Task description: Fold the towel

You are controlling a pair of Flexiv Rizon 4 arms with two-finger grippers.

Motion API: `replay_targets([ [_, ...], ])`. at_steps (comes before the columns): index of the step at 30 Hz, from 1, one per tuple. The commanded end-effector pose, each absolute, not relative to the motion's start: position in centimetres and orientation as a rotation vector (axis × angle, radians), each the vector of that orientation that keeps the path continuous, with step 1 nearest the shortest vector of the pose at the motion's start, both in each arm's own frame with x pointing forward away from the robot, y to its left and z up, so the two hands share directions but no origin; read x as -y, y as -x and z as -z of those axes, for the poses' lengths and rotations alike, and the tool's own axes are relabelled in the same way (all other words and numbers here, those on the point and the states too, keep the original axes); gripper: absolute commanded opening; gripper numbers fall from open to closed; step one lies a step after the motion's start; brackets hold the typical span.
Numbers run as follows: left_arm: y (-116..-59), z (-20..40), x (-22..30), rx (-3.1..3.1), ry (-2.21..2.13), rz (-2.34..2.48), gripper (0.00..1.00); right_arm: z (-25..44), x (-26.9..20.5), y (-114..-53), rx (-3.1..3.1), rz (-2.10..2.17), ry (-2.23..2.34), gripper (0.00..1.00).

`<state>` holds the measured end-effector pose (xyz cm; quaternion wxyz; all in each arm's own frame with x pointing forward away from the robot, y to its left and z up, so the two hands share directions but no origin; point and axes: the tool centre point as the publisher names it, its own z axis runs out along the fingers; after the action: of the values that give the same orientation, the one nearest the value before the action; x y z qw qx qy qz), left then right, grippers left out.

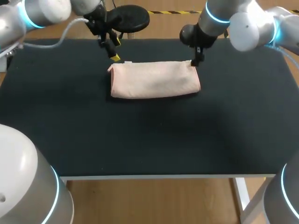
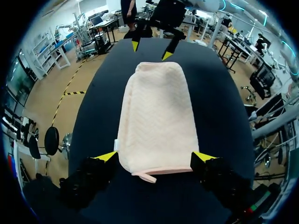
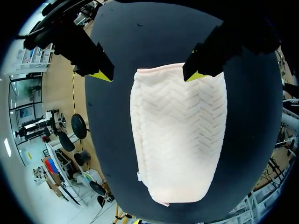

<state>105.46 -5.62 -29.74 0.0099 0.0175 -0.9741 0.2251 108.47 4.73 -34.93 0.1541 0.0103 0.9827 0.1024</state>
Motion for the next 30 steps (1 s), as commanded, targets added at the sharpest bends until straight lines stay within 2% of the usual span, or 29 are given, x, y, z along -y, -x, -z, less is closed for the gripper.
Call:
replay_targets([
  [1,-102.2,29.6,4.4,3.051,-0.088,-0.991,1.00,34.8,-4.7,-107.8,-2.813,-0.301,-0.022,1.00],
  [12,-99.8,30.5,2.2,2.969,-0.141,-1.296,1.00,34.6,-4.6,-107.0,-2.811,-0.307,-0.004,1.00],
  [30,-99.4,31.5,1.5,2.940,-0.161,-1.149,1.00,34.0,-4.6,-106.0,-2.821,-0.248,0.106,1.00],
])
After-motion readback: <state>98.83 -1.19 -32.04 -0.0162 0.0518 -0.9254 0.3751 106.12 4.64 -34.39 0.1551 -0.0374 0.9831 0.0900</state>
